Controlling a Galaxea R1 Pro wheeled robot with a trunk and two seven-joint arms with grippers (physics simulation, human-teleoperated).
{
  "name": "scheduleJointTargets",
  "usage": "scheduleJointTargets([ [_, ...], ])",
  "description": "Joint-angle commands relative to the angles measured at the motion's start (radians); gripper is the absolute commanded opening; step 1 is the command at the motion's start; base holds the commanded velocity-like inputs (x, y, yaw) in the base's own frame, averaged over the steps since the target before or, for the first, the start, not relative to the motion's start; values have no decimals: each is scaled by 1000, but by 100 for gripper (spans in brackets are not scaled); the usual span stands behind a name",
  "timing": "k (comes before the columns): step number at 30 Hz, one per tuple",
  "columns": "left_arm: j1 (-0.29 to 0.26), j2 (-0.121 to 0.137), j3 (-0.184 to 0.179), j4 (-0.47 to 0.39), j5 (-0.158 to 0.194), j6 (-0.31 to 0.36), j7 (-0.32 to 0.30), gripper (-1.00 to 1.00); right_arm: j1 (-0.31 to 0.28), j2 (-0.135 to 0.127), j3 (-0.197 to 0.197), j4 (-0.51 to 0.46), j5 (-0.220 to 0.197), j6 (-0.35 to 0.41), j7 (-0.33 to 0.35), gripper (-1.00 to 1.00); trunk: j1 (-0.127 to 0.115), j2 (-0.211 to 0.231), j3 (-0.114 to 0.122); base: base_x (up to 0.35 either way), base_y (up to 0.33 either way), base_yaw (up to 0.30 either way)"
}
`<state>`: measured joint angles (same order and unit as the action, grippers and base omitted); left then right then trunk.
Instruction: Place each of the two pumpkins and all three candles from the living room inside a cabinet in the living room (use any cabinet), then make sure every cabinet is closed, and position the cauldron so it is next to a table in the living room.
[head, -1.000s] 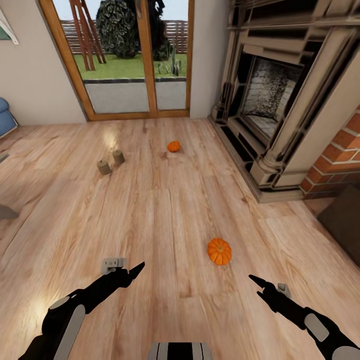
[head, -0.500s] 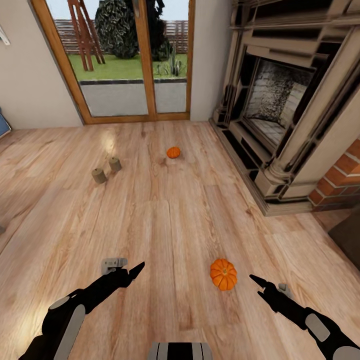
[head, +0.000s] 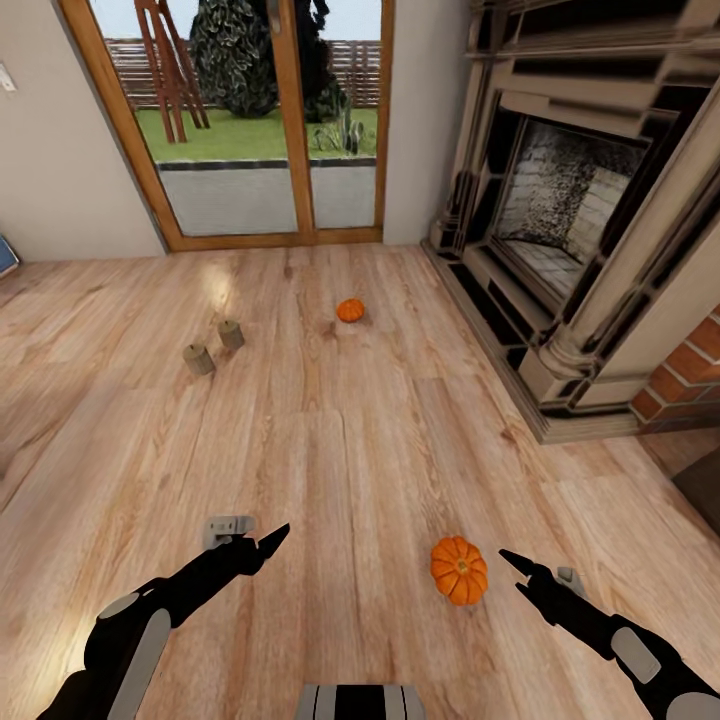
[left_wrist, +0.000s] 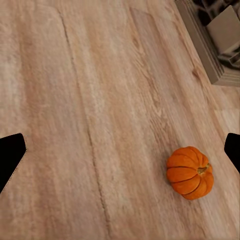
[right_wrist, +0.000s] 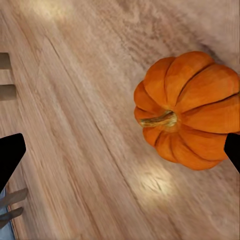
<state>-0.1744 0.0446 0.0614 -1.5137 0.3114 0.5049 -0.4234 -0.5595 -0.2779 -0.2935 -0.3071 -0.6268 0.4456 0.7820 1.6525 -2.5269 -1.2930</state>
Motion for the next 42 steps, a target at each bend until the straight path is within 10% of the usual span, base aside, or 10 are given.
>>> scheduleJointTargets([
  [1,0,0,1,0,8,8,-2,100,0,0,-3,0,-5,8,1,100,0,0,-1,30,66,0],
  [22,0,0,0,0,8,-2,-2,100,0,-2,-3,-1,-5,8,1,100,6,-4,-55,3,7,0],
  [42,-4,11,0,7,8,10,-5,100,-7,-4,-2,-41,-29,2,42,100,6,-4,-55,0,0,0],
])
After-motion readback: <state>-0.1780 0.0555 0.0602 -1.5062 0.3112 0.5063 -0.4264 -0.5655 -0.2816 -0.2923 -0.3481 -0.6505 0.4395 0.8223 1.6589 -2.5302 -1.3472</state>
